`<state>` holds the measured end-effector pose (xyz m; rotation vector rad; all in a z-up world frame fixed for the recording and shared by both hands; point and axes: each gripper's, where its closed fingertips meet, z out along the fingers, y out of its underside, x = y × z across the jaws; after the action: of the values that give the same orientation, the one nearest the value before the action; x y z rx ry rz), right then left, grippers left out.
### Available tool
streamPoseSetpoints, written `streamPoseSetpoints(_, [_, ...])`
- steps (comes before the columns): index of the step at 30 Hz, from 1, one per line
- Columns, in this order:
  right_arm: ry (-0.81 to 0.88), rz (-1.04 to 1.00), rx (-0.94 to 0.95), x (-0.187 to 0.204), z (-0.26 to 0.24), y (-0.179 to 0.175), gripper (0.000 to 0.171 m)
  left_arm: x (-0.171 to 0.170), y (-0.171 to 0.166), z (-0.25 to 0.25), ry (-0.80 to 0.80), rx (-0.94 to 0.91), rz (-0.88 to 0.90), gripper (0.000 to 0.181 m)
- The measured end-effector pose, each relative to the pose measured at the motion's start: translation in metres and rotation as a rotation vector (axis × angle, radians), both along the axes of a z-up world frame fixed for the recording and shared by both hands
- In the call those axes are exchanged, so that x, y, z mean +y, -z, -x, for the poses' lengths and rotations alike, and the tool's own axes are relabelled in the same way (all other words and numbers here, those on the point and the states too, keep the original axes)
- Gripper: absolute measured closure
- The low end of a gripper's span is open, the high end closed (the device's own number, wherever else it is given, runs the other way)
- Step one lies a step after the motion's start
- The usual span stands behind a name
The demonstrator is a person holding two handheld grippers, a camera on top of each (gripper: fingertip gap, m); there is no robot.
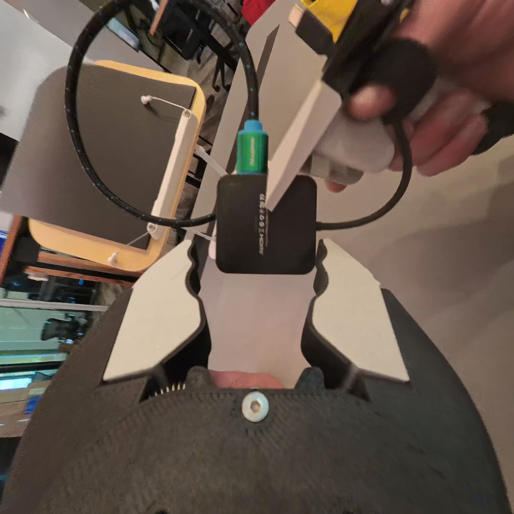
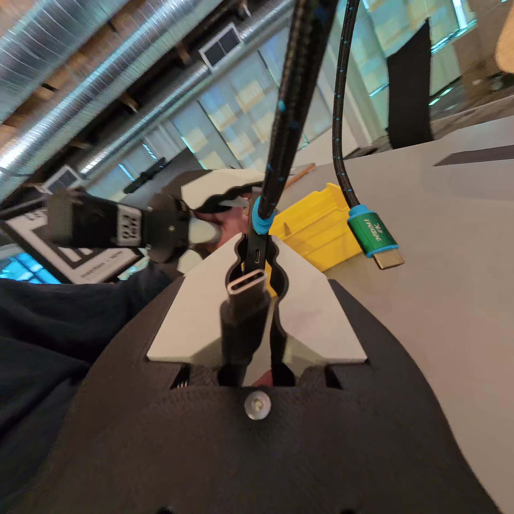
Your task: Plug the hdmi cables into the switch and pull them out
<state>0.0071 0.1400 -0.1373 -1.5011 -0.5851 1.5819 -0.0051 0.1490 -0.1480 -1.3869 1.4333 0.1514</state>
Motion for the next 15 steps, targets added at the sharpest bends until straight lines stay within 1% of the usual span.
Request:
streamPoseSetpoints(4, [-0.115, 0.032, 0.08, -0.018, 0.001, -0.013, 0.16, -0.004, -0.001, -0.005, 0.096, 0.01, -0.143, 0.094])
streamPoseSetpoints(6, [-0.145, 0.046, 0.09, -0.024, 0.005, -0.016, 0.16, -0.007, -0.002, -0.007, 0.139, -0.018, -0.167, 0.092])
streamPoseSetpoints(9, [-0.183, 0.05, 0.118, -0.032, 0.011, -0.022, 0.16, -0.022, -0.015, -0.015, 0.223, -0.154, -0.12, 0.095])
streamPoseSetpoints(12, [-0.208, 0.048, 0.138, -0.035, 0.013, -0.025, 0.159, -0.027, -0.019, -0.014, 0.247, -0.184, -0.083, 0.095])
streamPoseSetpoints(15, [-0.228, 0.05, 0.147, -0.039, 0.015, -0.023, 0.158, -0.034, -0.017, -0.014, 0.287, -0.225, 0.01, 0.095])
